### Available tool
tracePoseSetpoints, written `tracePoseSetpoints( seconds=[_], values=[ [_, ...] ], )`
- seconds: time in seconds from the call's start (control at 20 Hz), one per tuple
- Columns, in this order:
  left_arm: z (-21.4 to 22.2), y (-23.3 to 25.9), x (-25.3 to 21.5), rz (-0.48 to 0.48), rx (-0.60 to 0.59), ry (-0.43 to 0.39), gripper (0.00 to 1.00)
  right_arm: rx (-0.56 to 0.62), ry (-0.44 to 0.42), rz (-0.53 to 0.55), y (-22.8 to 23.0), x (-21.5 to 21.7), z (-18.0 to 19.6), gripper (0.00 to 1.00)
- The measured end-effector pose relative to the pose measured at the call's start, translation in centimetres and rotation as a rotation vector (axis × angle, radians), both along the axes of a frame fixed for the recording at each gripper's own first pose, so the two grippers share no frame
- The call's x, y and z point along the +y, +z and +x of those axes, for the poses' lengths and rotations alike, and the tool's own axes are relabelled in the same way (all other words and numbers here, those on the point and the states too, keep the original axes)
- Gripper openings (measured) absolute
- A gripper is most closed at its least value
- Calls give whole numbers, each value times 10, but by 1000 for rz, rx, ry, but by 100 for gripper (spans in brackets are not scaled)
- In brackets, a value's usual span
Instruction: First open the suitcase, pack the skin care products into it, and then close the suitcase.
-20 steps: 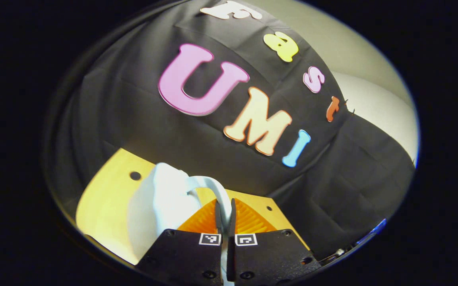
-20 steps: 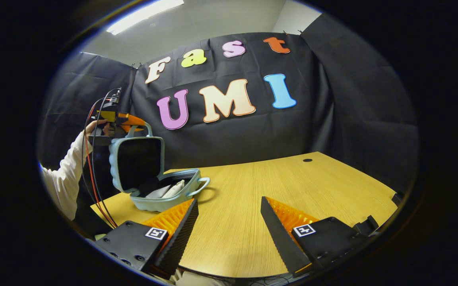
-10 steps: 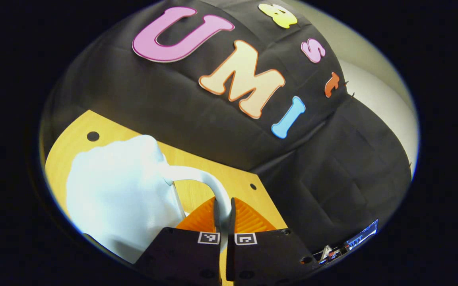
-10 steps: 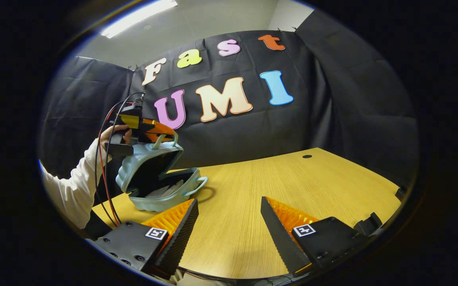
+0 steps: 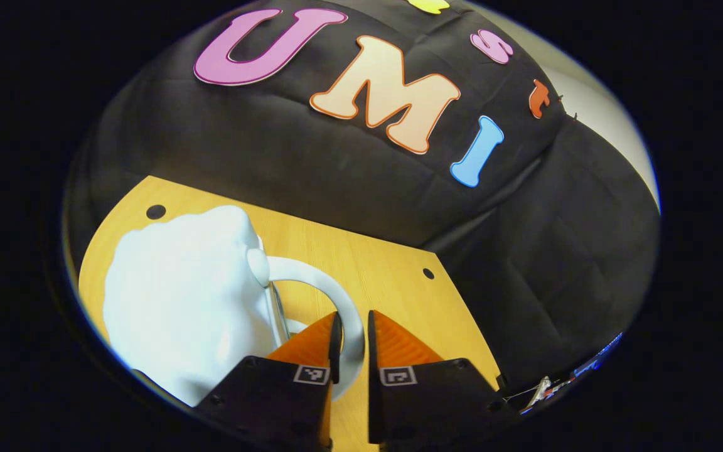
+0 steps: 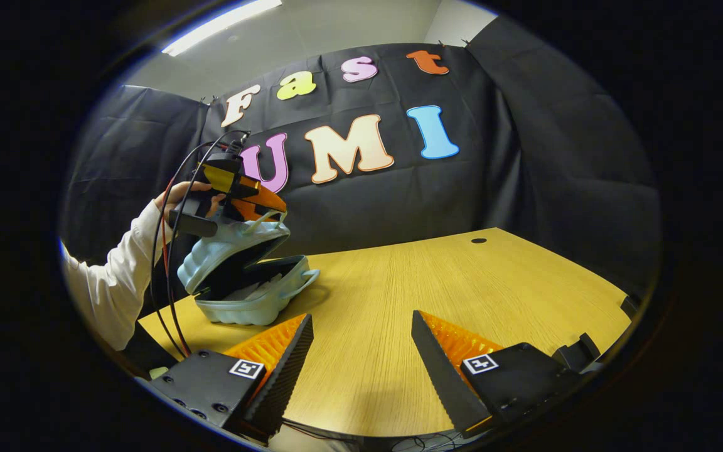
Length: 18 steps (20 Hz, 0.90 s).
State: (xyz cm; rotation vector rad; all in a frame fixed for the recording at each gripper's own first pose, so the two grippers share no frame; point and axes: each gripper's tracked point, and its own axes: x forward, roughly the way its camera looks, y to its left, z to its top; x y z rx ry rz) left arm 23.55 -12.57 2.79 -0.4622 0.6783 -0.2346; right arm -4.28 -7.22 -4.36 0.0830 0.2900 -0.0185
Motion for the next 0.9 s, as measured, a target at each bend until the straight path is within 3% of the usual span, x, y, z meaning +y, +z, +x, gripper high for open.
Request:
tracePoseSetpoints(
  seconds=[0.05, 0.1, 0.15, 0.3, 0.65, 0.9],
  values=[
    [-1, -2, -5, -12, 12, -3, 32, 1, -1, 0, -1, -2, -2, 99],
    [-4, -1, -11, -24, 23, -7, 39, 1, -1, 0, -2, -4, -4, 99],
    [-3, 7, -14, -22, 1, -6, 54, 1, -3, 1, -1, -6, -5, 99],
    [-5, 35, -9, 98, -107, 0, 90, -14, -5, 6, 4, -9, -9, 99],
    [-59, 70, 0, 189, -316, -30, 96, -50, 15, -11, 18, 6, 1, 96],
    [-114, 56, 53, 316, -528, 102, 96, -102, 18, -31, 29, 22, 29, 99]
  ],
)
